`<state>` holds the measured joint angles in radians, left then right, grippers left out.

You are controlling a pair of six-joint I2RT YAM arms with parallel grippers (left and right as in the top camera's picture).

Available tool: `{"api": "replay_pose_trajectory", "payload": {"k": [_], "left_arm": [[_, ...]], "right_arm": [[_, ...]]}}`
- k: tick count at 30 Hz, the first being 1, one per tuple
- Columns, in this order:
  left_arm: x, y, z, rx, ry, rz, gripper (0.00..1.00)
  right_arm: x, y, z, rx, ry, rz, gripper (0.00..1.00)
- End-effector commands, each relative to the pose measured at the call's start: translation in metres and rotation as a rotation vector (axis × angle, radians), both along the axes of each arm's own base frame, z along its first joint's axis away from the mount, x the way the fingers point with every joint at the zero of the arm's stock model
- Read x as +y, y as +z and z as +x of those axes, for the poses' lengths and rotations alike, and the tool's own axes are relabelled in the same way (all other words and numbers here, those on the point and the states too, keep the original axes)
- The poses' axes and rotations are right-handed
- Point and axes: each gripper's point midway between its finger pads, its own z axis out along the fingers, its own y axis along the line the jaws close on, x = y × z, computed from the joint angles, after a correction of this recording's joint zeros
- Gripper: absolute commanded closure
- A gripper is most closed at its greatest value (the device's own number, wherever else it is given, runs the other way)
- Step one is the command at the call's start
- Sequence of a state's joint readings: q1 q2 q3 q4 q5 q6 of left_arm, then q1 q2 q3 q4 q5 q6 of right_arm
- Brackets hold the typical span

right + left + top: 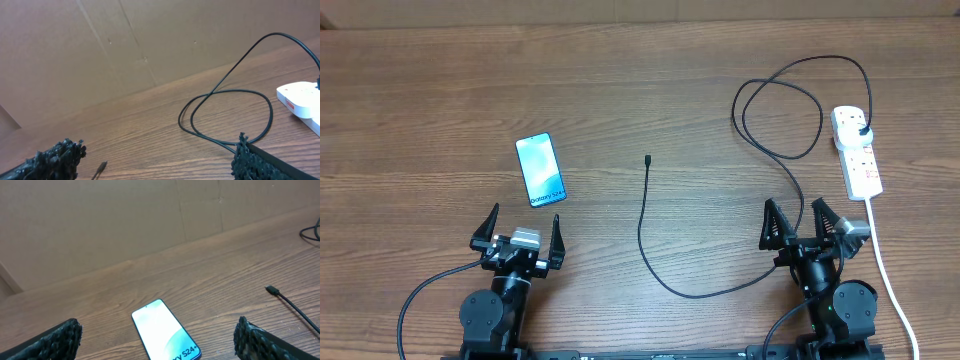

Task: Plug charger to phone and switch on socket

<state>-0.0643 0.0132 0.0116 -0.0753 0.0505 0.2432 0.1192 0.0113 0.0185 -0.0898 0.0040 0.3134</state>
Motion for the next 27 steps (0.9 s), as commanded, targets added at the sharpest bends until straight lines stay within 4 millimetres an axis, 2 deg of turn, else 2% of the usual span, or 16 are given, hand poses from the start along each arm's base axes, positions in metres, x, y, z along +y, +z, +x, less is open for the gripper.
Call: {"api": "replay_pose_trajectory", "payload": {"k": [1, 21, 27], "left_arm": [[0.0012, -0.0012, 0.0, -0.002, 0.007, 0.004, 0.0], [0.0005, -0.001, -0.0001, -0.003, 0.003, 0.002, 0.0], [0.0005, -0.0009, -0.0001, 0.002, 0.007, -0.045, 0.0]], "right_arm": [[-0.0009, -0.0033, 0.0006, 0.002, -0.004, -0.008, 0.0], [-0.0009, -0.0033, 0.0006, 0.002, -0.004, -0.008, 0.0], [-0.0009, -0.0033, 0.0006, 0.002, -0.004, -0.008, 0.0]]}}
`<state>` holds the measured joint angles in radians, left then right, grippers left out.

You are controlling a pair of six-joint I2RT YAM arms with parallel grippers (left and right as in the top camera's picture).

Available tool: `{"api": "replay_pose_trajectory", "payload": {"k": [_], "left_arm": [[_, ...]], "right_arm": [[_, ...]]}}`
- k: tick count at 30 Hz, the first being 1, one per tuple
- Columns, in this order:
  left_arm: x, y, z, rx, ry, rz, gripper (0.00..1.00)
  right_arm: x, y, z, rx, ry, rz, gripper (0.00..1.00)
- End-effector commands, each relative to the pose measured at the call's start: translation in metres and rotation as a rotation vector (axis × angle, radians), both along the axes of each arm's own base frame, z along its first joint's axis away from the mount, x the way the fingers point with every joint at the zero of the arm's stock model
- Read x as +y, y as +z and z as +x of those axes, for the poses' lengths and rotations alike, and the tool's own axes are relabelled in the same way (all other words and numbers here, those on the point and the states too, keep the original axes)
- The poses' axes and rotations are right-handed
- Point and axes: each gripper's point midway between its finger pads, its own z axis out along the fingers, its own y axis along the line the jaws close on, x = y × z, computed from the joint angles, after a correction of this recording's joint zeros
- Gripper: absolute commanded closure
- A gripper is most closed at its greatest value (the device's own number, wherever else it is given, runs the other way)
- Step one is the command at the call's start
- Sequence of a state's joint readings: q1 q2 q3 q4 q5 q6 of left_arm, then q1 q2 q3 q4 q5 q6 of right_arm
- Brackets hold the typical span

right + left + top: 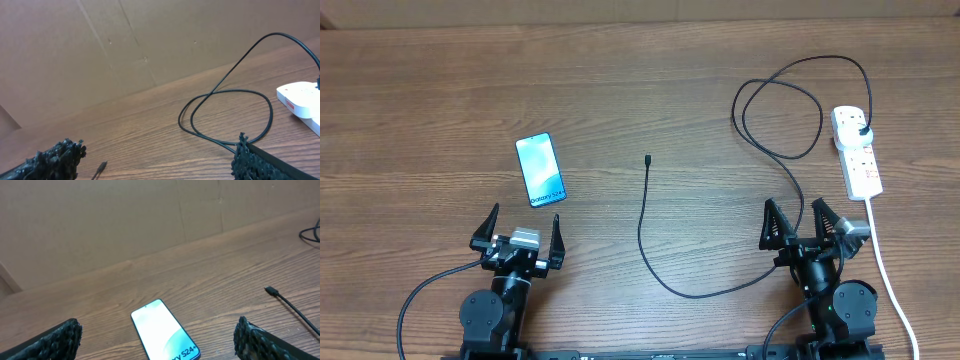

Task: Plug charger to phone and switch on socket

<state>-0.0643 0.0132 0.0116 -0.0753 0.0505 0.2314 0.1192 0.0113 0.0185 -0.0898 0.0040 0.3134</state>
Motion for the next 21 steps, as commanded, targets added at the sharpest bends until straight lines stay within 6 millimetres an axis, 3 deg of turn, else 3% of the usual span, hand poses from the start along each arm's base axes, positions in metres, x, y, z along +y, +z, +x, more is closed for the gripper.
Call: {"api": "replay_pose_trajectory", "payload": {"k": [1, 15, 21], "left_arm": [[0.001, -0.001, 0.0, 0.0, 0.006, -0.033, 0.0], [-0.005, 0.005, -0.001, -0.005, -0.02, -0.092, 0.0], [-0.006, 0.018, -0.003, -0.024, -0.03, -0.139, 0.0]], "right_arm": [[-0.001, -0.003, 0.001, 0.002, -0.004, -0.008, 0.0], [-0.001, -0.003, 0.001, 0.002, -0.004, -0.008, 0.0], [-0.001, -0.003, 0.001, 0.002, -0.004, -0.008, 0.0]]}}
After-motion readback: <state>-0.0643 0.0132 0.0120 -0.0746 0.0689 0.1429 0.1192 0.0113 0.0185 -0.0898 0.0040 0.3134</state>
